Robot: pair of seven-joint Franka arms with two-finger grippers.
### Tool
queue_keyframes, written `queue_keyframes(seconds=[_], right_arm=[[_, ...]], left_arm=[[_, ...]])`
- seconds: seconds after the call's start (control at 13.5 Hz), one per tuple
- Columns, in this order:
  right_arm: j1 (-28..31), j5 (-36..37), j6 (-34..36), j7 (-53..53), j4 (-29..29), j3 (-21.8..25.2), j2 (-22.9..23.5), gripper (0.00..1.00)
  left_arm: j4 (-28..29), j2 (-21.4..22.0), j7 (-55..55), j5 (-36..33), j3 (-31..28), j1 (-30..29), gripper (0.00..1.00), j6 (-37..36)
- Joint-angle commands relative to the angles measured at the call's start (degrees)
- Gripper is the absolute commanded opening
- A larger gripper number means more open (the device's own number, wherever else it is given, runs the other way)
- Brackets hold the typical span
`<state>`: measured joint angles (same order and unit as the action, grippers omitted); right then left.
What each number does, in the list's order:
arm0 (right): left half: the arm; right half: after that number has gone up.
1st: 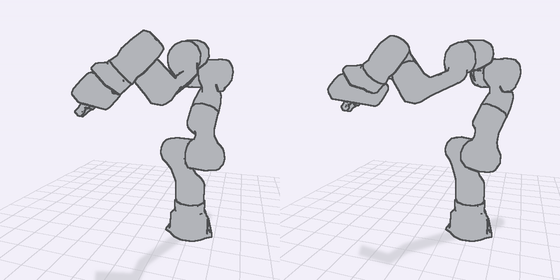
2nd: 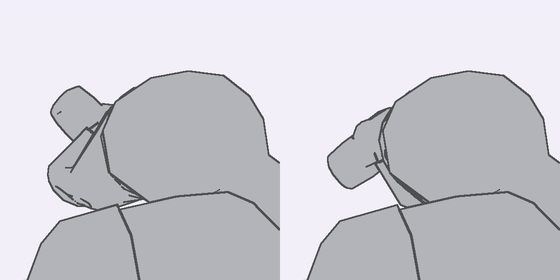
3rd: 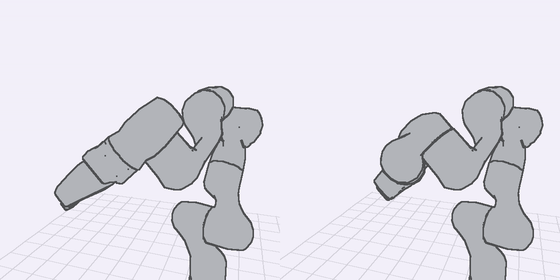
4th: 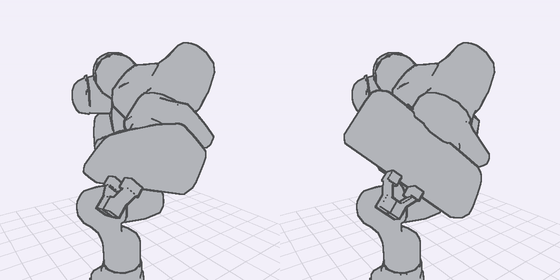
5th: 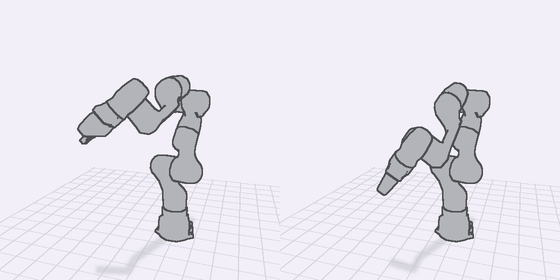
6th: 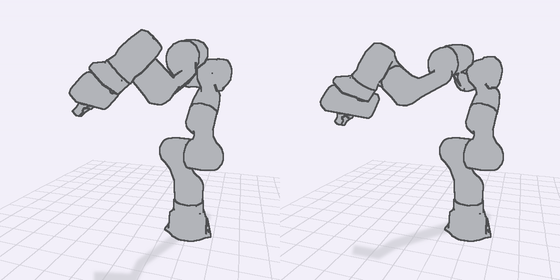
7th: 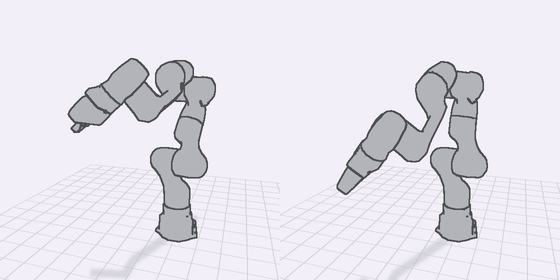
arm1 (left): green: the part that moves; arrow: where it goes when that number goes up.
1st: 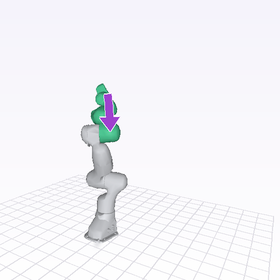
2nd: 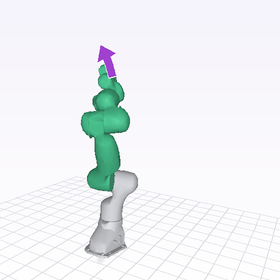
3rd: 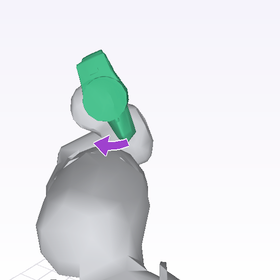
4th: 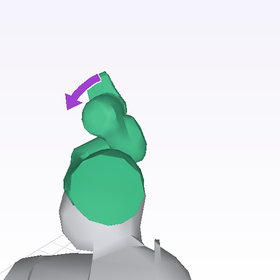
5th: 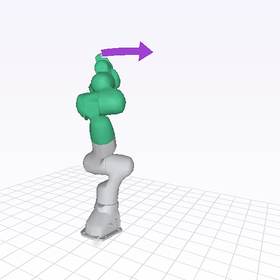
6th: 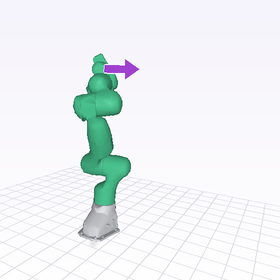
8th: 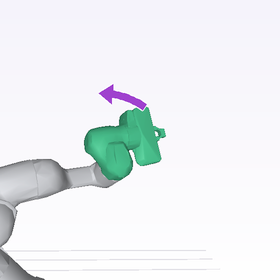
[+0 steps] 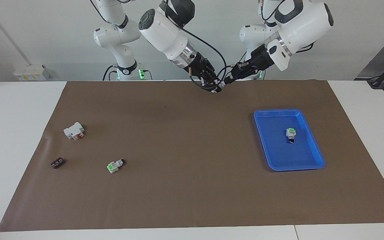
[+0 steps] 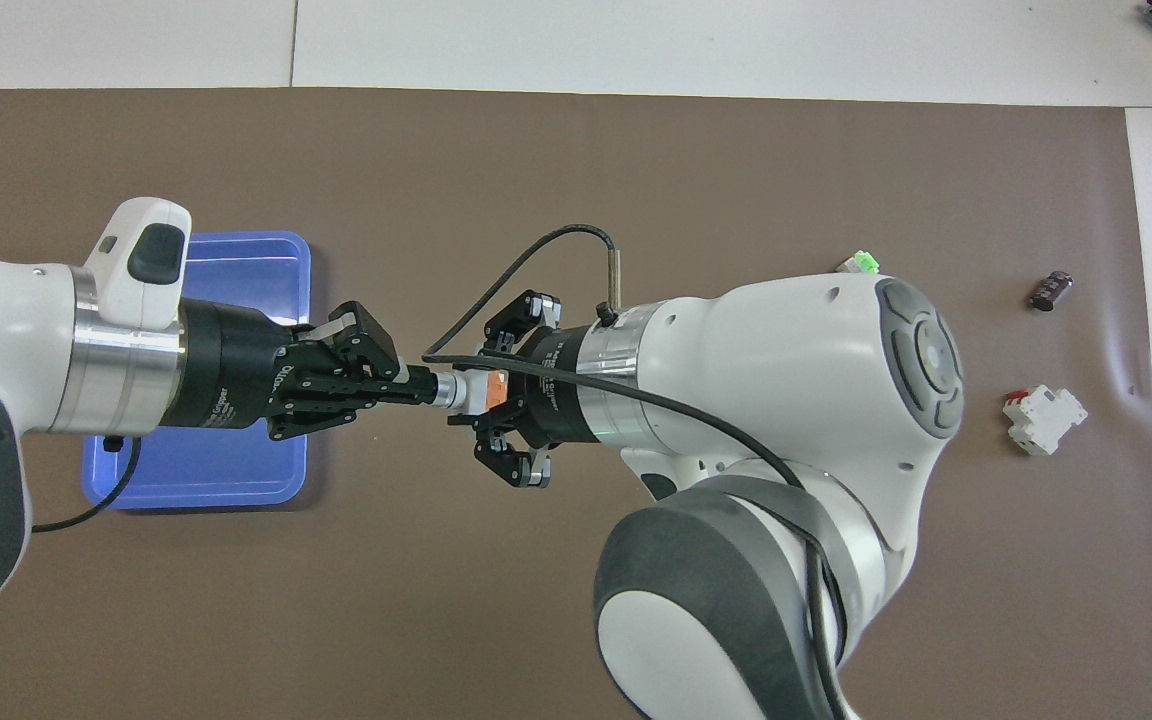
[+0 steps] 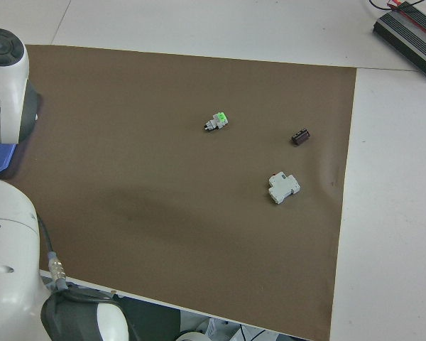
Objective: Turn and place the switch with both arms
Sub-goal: 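Grasp the switch with the left gripper and open the right gripper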
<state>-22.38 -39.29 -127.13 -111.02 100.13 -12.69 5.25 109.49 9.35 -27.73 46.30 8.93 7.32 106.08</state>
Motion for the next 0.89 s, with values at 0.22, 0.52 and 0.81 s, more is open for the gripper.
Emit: queue_keyframes(seconds=[0.22,0.52,0.81], right_arm=[[0.1,0.9,-0.8,-1.4,-0.5,-0.1,0.2,0.00],[0.4,0.9,-0.9,-1.4,-0.6,-0.1,0.2,0.00],[0.5,0.9,-0.9,-1.4,-0.7,-0.1,0.2,0.00]], left_arm=[[3.0,2.2,20.4,0.4,-0.8,1.1,0.00,0.3],[4.0,2.7,37.2,0.3,-0.8,1.1,0.00,0.3],[4.0,3.0,49.9,0.3,-0.8,1.1,0.00,-1.7]])
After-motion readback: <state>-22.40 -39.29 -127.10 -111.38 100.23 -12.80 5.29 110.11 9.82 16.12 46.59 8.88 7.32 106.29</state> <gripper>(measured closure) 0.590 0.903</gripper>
